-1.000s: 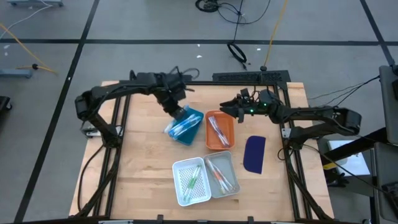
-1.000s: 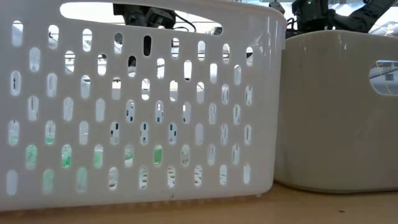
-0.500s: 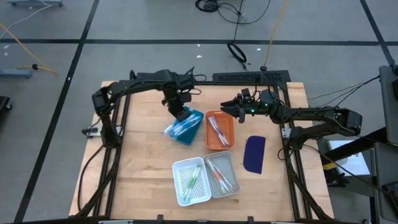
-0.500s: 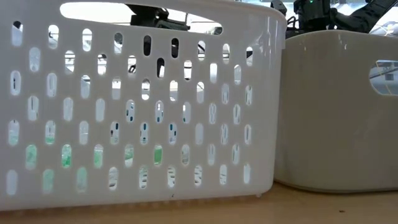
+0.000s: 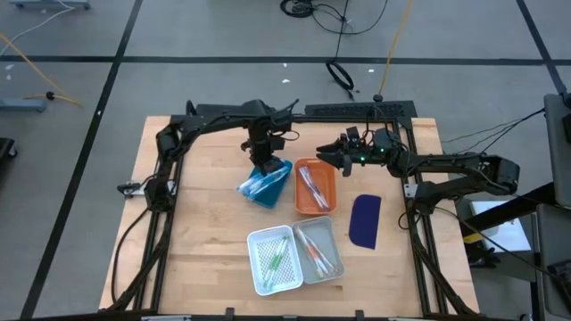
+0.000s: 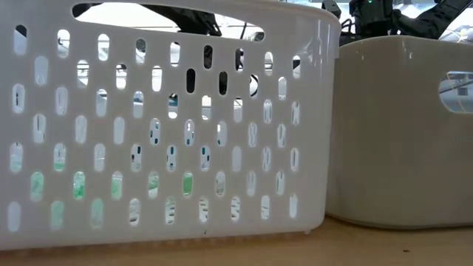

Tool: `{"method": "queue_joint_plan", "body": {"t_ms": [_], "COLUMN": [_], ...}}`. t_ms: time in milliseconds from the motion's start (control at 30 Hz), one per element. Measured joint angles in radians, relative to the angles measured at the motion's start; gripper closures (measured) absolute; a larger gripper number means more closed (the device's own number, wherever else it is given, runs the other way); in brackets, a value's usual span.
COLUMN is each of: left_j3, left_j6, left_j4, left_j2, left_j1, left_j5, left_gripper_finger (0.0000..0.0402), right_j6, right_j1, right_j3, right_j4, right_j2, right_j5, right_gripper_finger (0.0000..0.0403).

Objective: Pick & Place Toothbrushes
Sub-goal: Put the blue toothbrush into the blue bin

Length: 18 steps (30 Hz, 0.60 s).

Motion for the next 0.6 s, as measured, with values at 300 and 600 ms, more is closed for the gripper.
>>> {"method": "queue_joint_plan", "body": {"t_ms": [300, 600], "left_j3": [0.001, 0.001], "left_j6": [-0.032, -0.053], "left_j4": [0.026, 0.060], "left_j2": [0.032, 0.051], "left_j1": [-0.007, -0.014], "left_j5": [-0.021, -0.042], "left_gripper_finger": [0.0394, 0.0394], "right_j6": [-0.007, -0.011], "right_j1": [0.000, 0.000], "right_j3": [0.000, 0.000], "right_j4": [0.031, 0.036], "right_j2": [0.000, 0.000], "right_j5": [0.002, 0.002], "right_gripper_finger": [0.0222, 0.0222]}}
